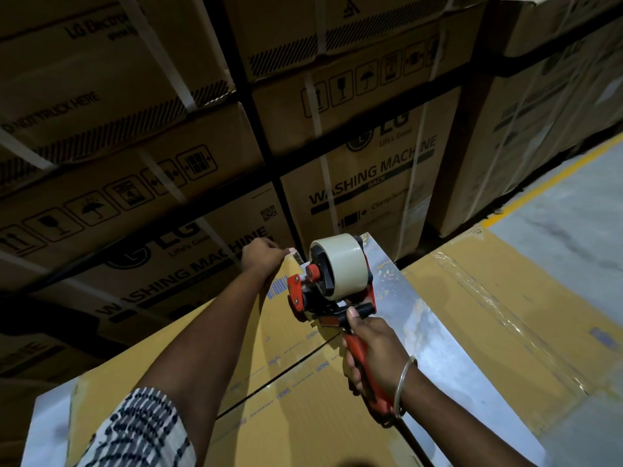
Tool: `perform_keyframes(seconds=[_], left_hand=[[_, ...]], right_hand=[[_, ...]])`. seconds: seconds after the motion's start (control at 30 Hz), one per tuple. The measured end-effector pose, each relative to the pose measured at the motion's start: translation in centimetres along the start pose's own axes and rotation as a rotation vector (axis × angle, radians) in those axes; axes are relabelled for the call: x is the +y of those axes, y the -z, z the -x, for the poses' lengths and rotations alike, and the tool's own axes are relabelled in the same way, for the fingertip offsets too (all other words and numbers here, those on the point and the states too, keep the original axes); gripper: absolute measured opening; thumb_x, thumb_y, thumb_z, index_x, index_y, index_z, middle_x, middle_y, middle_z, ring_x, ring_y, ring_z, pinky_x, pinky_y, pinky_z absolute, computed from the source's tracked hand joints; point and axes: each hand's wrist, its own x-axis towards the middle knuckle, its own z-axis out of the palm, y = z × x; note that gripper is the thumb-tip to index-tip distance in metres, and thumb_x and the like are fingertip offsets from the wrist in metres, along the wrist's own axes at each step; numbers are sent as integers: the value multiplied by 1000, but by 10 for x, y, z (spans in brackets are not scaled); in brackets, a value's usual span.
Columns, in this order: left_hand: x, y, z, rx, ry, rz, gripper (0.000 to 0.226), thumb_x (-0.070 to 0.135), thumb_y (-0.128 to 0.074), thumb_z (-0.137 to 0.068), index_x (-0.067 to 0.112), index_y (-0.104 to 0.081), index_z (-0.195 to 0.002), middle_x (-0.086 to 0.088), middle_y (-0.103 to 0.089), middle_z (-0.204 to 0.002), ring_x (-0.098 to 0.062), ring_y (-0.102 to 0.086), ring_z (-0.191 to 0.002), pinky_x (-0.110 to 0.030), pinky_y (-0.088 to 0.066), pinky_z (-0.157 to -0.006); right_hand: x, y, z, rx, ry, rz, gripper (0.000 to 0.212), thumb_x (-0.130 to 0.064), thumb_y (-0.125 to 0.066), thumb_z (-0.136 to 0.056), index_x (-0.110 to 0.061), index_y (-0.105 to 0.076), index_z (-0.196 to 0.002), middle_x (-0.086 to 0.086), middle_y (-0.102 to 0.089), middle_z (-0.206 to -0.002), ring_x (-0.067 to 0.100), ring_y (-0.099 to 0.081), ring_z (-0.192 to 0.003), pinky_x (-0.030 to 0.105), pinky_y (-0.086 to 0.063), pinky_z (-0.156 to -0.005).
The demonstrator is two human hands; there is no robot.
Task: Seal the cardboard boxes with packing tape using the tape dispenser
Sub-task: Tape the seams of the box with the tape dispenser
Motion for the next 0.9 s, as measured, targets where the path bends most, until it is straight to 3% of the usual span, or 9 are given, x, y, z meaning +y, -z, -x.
perform_keyframes(seconds=[0.13,0.2,0.33,0.43,0.57,0.77,0.83,0.9], left_hand=[[0,-1,19,174,-115,62,24,36,-62,-97,14,-69,-104,-4,-70,-99,-21,-65,-94,-29,-46,-72],[-7,0,31,169,-209,-12,34,40,-54,-101,13,-72,-112,-3,-72,-99,-16,-64,-88,-28,-47,-74],[-23,0,38,129,-266,-165,50,57,-43,-100,20,-75,-106,6,-68,-70,-13,-66,-67,-36,-58,-75],[-21,0,39,163,-258,-227,50,60,-41,-99,24,-75,-104,7,-62,-64,-18,-63,-69,-42,-56,-80],[-19,1,42,159,-244,-248,51,64,-40,-98,27,-74,-106,4,-63,-72,-21,-63,-77,-43,-54,-85],[-28,1,34,102,-249,-204,57,72,-36,-94,30,-74,-99,4,-67,-73,-22,-65,-74,-47,-56,-79],[-28,1,35,103,-292,-191,52,65,-39,-97,28,-74,-102,3,-69,-78,-22,-66,-78,-45,-56,-80],[-26,1,39,171,-421,-183,36,49,-48,-101,24,-73,-109,0,-72,-96,-25,-65,-94,-45,-53,-85]], right_hand=[[-4,0,0,10,-25,25,59,-56,-47,-100,-2,-53,-78,12,-46,-54,20,-38,-40,23,-32,-44],[-6,1,0,10,-39,22,60,-57,-47,-100,-2,-53,-78,12,-47,-54,20,-38,-40,23,-32,-44],[-8,-3,1,16,-47,24,59,-58,-48,-99,-3,-52,-78,12,-46,-54,20,-38,-39,22,-32,-43],[-10,-3,-1,39,-16,114,60,-59,-48,-100,-5,-52,-75,11,-46,-54,20,-38,-38,23,-33,-42],[-13,3,2,47,-3,204,60,-61,-47,-99,-8,-52,-72,9,-48,-53,21,-39,-38,25,-34,-44],[8,35,47,13,-60,158,72,-66,-49,-92,5,-56,-84,8,-43,-52,19,-34,-38,23,-28,-43],[16,44,65,-11,-88,52,74,-62,-52,-93,11,-53,-83,9,-37,-49,18,-29,-38,23,-24,-44],[19,48,78,-24,-76,13,65,-59,-50,-93,0,-45,-66,8,-33,-46,17,-26,-37,26,-22,-46]])
